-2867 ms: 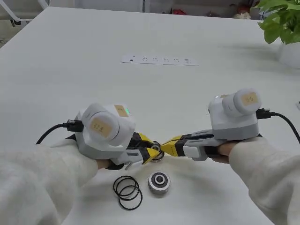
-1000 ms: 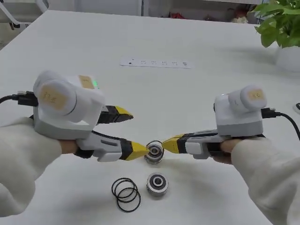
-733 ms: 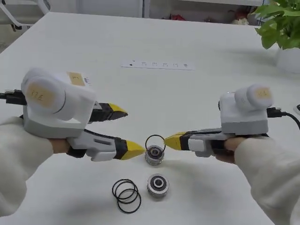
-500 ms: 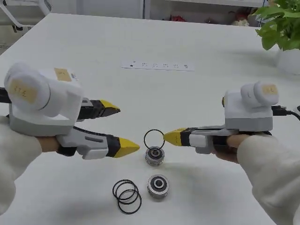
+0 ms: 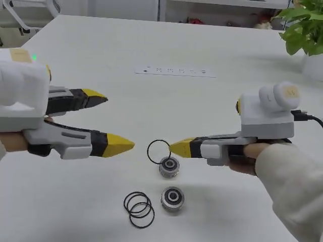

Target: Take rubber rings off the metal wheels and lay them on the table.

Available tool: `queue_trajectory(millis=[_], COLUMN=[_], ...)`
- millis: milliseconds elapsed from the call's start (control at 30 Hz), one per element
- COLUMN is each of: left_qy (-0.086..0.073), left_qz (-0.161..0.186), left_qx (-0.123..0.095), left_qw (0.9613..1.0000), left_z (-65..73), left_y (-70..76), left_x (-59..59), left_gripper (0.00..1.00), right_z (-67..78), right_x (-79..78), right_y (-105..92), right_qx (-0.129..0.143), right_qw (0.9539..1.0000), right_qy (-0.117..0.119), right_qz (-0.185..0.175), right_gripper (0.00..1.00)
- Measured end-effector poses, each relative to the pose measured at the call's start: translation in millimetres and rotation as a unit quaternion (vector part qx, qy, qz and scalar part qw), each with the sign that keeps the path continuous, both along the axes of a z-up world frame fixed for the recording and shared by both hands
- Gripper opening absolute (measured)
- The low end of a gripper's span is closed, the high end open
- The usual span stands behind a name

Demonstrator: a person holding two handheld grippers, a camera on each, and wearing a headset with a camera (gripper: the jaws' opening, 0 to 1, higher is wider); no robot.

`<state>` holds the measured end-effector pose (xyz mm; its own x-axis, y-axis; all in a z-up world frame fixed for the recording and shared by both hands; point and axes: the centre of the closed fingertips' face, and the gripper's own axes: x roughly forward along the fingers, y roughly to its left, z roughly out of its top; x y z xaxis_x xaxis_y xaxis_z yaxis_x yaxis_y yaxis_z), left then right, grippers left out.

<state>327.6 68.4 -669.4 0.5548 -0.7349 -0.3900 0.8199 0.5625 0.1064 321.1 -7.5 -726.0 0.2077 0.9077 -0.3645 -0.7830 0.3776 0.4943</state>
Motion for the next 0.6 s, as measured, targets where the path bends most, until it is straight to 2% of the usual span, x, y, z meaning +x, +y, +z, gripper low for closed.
queue_trajectory(millis=[100,300,433,500,600], left_qy=[-0.001,-0.001,0.007,0.011,0.024], left_qz=[0.001,0.002,0.0,0.0,-0.005], left_qx=[0.007,0.005,0.018,0.017,0.02], left_qw=[1.0,1.0,0.9998,0.9998,0.9995], left_z=[0.5,0.2,-6.0,-8.0,-15.0], left_y=[7.0,15.1,22.6,26.2,29.3], left_x=[-7.4,-24.9,-36.4,-41.1,-50.6], left_gripper=[0.73,0.8,0.82,0.84,0.87], right_z=[1.1,0.8,-0.7,-2.0,-3.7], right_x=[-4.1,-11.0,-15.3,-17.9,-21.1], right_y=[5.0,12.3,15.9,17.5,19.5], right_qx=[0.0,-0.003,-0.005,-0.007,-0.011], right_qw=[1.0,0.9996,0.9993,0.9991,0.9987], right_qy=[-0.001,0.0,0.003,0.005,0.006], right_qz=[0.01,0.026,0.036,0.042,0.049], right_gripper=[0.0,0.0,0.0,0.0,0.0])
